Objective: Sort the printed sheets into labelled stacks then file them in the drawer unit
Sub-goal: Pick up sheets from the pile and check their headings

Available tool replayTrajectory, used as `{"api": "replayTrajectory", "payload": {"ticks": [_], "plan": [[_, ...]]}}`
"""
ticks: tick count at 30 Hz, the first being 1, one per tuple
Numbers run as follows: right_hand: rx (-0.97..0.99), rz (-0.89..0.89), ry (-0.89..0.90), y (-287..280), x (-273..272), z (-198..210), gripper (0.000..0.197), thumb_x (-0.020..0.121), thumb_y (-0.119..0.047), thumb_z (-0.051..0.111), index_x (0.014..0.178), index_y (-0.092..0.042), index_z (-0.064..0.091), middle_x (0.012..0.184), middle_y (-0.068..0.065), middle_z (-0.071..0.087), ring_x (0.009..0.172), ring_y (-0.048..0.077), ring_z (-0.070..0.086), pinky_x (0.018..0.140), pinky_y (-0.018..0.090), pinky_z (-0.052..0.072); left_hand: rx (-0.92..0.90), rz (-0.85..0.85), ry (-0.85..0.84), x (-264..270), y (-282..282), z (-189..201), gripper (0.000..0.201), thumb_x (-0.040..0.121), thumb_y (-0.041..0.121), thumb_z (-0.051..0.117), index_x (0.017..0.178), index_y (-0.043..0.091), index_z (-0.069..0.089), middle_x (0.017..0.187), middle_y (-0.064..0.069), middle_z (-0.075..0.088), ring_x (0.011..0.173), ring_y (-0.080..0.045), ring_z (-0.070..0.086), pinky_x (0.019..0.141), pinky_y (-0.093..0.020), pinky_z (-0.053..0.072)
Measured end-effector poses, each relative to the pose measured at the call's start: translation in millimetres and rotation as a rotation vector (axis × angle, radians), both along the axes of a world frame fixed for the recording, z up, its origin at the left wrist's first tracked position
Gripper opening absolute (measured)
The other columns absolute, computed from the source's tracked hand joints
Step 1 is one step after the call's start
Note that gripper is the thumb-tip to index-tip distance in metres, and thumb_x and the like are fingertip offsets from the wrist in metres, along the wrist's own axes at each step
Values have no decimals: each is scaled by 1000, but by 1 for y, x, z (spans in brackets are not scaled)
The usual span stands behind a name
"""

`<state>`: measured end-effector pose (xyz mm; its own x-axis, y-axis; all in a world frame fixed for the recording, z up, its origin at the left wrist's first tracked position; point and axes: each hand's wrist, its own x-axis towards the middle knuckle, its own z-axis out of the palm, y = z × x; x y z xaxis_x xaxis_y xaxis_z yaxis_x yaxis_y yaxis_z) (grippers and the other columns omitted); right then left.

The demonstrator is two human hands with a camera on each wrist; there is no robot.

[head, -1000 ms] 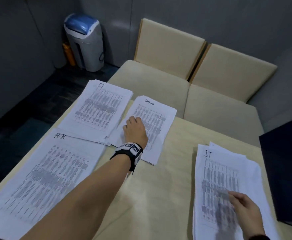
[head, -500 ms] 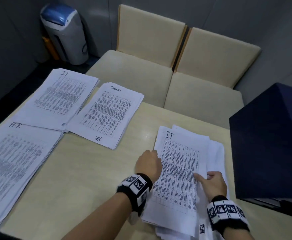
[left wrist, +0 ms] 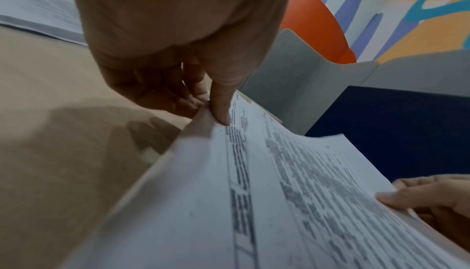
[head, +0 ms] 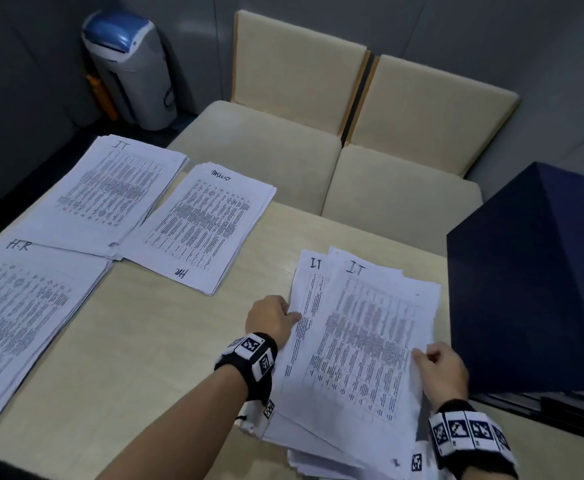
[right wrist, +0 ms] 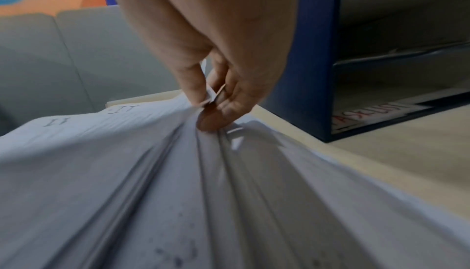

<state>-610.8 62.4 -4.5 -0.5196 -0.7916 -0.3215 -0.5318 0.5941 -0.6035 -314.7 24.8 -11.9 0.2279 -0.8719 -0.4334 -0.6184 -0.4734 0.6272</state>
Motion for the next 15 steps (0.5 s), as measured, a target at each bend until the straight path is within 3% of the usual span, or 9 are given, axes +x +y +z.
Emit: {"api": "replayTrajectory", "payload": {"ticks": [2, 5, 7, 9, 10, 13, 15], "plan": [[-13, -138, -69, 3, -1, 5, 10, 84, 6, 64, 83, -3, 59, 90, 16, 67, 86, 34, 62, 79, 35, 48, -23, -76, -43, 3, -3, 2, 50, 89, 28, 72, 57, 16, 34, 55, 1, 38, 53, -19, 38, 56, -27, 34], [-58, -297, -384, 2, 0, 14, 41, 79, 18, 61, 114, -1, 53, 102, 15, 67, 87, 29, 63, 78, 37, 52, -21, -242, -150, 10, -10, 11, 50, 95, 34, 63, 57, 13, 39, 56, -2, 46, 58, -25, 54, 56, -27, 42], [-27, -327, -511, -1, 0, 16, 56, 71, 21, 59, 120, -6, 53, 105, 13, 69, 95, 31, 65, 87, 45, 55, -29, -372, -267, 14, -14, 20, 49, 95, 46, 57, 61, 13, 47, 63, -4, 57, 61, -25, 59, 61, -29, 52], [-3, -344, -550, 1, -1, 12, 55, 56, 16, 59, 108, -2, 64, 108, 21, 72, 103, 43, 67, 94, 58, 54, -91, -478, -308, 17, -18, 27, 49, 96, 46, 54, 58, 15, 47, 59, -1, 54, 55, -22, 53, 58, -28, 50], [-18, -369, -559, 3, 0, 9, 49, 52, 13, 58, 100, 2, 66, 105, 24, 72, 102, 46, 67, 91, 59, 54, -118, -510, -275, 18, -20, 29, 48, 96, 41, 53, 57, 15, 44, 56, 0, 50, 53, -22, 50, 55, -27, 46], [-43, -355, -604, 10, 16, 26, 35, 47, 4, 58, 82, 6, 62, 85, 22, 65, 86, 38, 65, 74, 47, 53, -144, -489, -116, 20, -23, 27, 35, 96, 18, 51, 61, 18, 46, 61, -1, 52, 61, -27, 54, 57, -29, 42], [-69, -310, -692, 21, 28, 40, 13, 61, 6, 56, 72, -1, 55, 75, 15, 57, 74, 29, 57, 66, 37, 46, -155, -409, 34, 21, -20, 22, 24, 93, 4, 48, 79, 15, 64, 73, -3, 63, 70, -28, 60, 60, -28, 45]]}}
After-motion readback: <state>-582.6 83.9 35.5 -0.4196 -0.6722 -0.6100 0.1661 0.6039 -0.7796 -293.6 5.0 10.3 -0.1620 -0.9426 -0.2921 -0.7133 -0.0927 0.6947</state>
